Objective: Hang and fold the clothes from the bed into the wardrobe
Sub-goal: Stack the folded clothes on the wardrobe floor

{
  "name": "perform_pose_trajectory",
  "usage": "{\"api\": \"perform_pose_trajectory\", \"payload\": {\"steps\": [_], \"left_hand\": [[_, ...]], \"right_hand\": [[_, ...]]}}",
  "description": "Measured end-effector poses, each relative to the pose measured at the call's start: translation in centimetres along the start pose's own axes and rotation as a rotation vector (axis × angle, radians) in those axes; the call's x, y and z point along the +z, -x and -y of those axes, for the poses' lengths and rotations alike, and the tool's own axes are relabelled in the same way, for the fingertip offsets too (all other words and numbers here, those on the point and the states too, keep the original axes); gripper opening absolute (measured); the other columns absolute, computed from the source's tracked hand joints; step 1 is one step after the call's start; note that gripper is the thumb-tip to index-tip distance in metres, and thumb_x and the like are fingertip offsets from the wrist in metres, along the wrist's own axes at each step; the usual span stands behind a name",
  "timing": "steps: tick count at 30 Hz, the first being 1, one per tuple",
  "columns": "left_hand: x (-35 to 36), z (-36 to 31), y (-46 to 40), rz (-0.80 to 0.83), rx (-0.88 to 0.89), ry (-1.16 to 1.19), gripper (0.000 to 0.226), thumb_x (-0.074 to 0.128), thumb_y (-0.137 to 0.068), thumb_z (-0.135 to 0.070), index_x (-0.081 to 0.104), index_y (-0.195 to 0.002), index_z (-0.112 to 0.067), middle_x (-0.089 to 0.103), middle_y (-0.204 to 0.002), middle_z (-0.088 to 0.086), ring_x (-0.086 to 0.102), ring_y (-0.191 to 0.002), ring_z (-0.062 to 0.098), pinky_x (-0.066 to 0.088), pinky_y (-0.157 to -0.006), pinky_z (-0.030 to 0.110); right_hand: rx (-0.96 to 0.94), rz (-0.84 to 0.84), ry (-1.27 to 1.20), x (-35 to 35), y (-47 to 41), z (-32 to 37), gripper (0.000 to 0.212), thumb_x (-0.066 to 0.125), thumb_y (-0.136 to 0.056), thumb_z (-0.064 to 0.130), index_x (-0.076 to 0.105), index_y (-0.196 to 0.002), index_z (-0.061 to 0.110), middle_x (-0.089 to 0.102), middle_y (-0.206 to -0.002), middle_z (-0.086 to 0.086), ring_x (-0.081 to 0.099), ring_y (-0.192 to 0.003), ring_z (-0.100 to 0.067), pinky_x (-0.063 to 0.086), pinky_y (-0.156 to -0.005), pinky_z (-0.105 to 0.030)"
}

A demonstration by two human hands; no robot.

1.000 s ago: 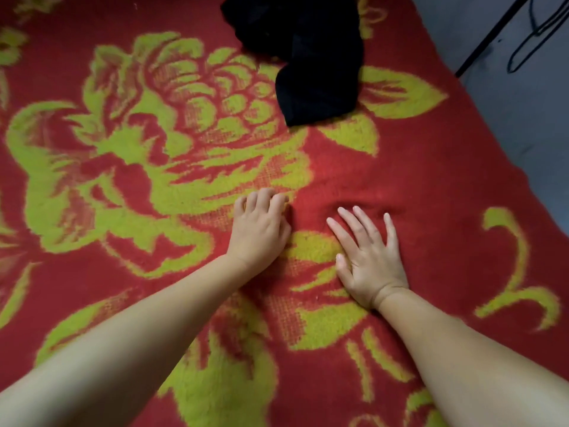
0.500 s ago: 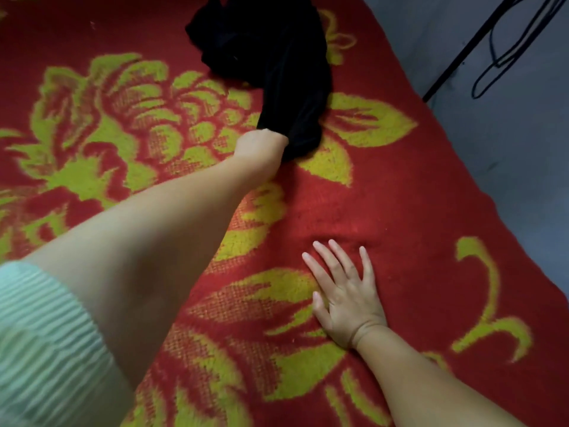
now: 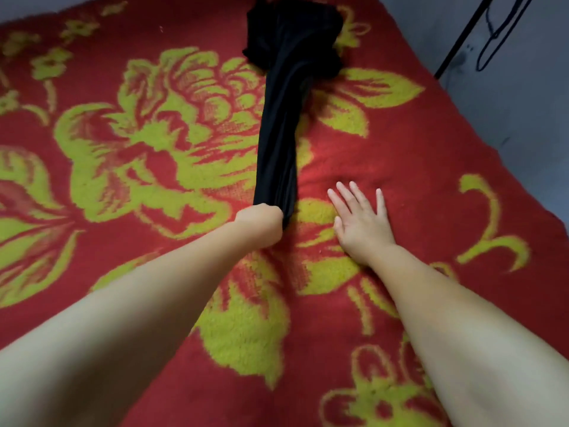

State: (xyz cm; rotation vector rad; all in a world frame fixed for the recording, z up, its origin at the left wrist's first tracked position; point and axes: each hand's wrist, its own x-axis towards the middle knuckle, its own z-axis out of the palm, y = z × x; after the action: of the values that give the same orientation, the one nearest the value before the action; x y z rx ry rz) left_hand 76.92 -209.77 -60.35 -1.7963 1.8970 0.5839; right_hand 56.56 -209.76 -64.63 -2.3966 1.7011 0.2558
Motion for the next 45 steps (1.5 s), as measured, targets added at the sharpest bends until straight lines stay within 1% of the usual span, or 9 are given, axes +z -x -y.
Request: {"api": "perform_pose_trajectory", "payload": {"steps": [5,9,14,17,22,31,35,39,45], "left_hand": [[6.1,2.4,11.8,0.145,-0.021,0.177,0.023,0.042,-0.086,-0.027,0.057,-0.102,-0.018,0.061,-0.096,0.002,0.059,-0.088,0.026,0.04,-0.064,0.03],[4.9,2.9,23.6,0.046,-0.033,0.465,0.025,0.046,-0.09,-0.041,0.052,-0.085,-0.017,0.057,-0.075,-0.001,0.053,-0.069,0.021,0.036,-0.056,0.031],[-2.0,4.9,34.9,-0.183,-0.111,0.699,0.011,0.053,-0.09,-0.019,0.063,-0.087,-0.017,0.057,-0.068,-0.001,0.05,-0.058,0.015,0.033,-0.049,0.022],[-4.9,5.1,42.0,-0.377,-0.062,0.755,0.012,0.055,-0.092,-0.018,0.064,-0.085,-0.02,0.061,-0.075,-0.003,0.055,-0.069,0.017,0.037,-0.056,0.022],[-8.4,5.2,52.5,-0.8,-0.046,0.82,0.017,0.055,-0.094,-0.015,0.071,-0.098,-0.017,0.071,-0.09,-0.002,0.064,-0.086,0.015,0.051,-0.075,0.032],[-12.5,9.3,66.5,-1.168,-0.146,0.798,0.014,0.059,-0.091,-0.012,0.073,-0.095,-0.009,0.065,-0.085,-0.009,0.059,-0.084,0.008,0.039,-0.072,0.008],[-11.4,14.1,69.7,-1.358,-0.287,0.995,0.011,0.06,-0.092,-0.014,0.071,-0.095,-0.012,0.062,-0.077,-0.012,0.054,-0.064,-0.016,0.035,-0.062,0.0],[-11.2,19.9,72.3,-1.526,-0.344,1.196,0.009,0.062,-0.091,-0.018,0.069,-0.094,-0.014,0.064,-0.079,-0.006,0.057,-0.07,-0.002,0.044,-0.071,0.014],[-7.6,30.4,74.4,-1.453,-0.446,1.167,0.02,0.061,-0.092,-0.021,0.069,-0.1,-0.004,0.063,-0.087,0.002,0.054,-0.083,0.013,0.04,-0.075,0.027]], "right_hand": [[0.081,0.308,-0.173,-3.1,5.6,8.0,0.077,0.049,-0.094,0.025,-0.001,-0.153,0.026,-0.003,-0.162,-0.005,-0.003,-0.149,-0.022,0.004,-0.116,-0.058],[-0.143,0.413,-0.26,-8.5,14.4,17.0,0.077,0.056,-0.091,0.025,0.01,-0.152,0.026,0.0,-0.161,-0.004,-0.006,-0.148,-0.021,0.002,-0.115,-0.057],[-0.242,0.185,-0.312,-17.6,21.4,21.0,0.034,0.048,-0.095,0.03,0.049,-0.126,0.017,0.05,-0.129,-0.009,0.045,-0.124,-0.028,0.029,-0.108,-0.045],[-0.361,0.089,-0.351,-23.3,24.8,21.6,0.025,0.05,-0.093,0.028,0.052,-0.11,0.01,0.055,-0.11,-0.011,0.053,-0.105,-0.031,0.042,-0.082,-0.04],[-0.418,-0.178,-0.539,-30.5,29.3,23.7,0.016,0.055,-0.088,0.023,0.043,-0.091,0.014,0.051,-0.08,0.0,0.052,-0.073,-0.025,0.035,-0.053,-0.035],[-0.241,-0.054,-0.344,-35.5,32.0,25.5,0.016,0.046,-0.084,0.011,0.057,-0.073,0.013,0.061,-0.077,-0.009,0.06,-0.076,-0.03,0.038,-0.058,-0.029],[-0.2,-0.068,-0.357,-36.3,32.2,27.6,0.02,0.042,-0.085,0.007,0.06,-0.076,0.009,0.062,-0.078,-0.012,0.058,-0.072,-0.03,0.038,-0.058,-0.028],[-0.164,-0.111,-0.372,-35.5,32.8,29.7,0.02,0.041,-0.088,0.007,0.06,-0.082,0.01,0.063,-0.086,-0.016,0.06,-0.085,-0.034,0.037,-0.063,-0.029],[-0.239,-0.186,-0.485,-37.6,34.6,36.8,0.022,0.043,-0.086,0.016,0.062,-0.077,0.01,0.06,-0.077,-0.011,0.056,-0.076,-0.031,0.04,-0.06,-0.031]]}}
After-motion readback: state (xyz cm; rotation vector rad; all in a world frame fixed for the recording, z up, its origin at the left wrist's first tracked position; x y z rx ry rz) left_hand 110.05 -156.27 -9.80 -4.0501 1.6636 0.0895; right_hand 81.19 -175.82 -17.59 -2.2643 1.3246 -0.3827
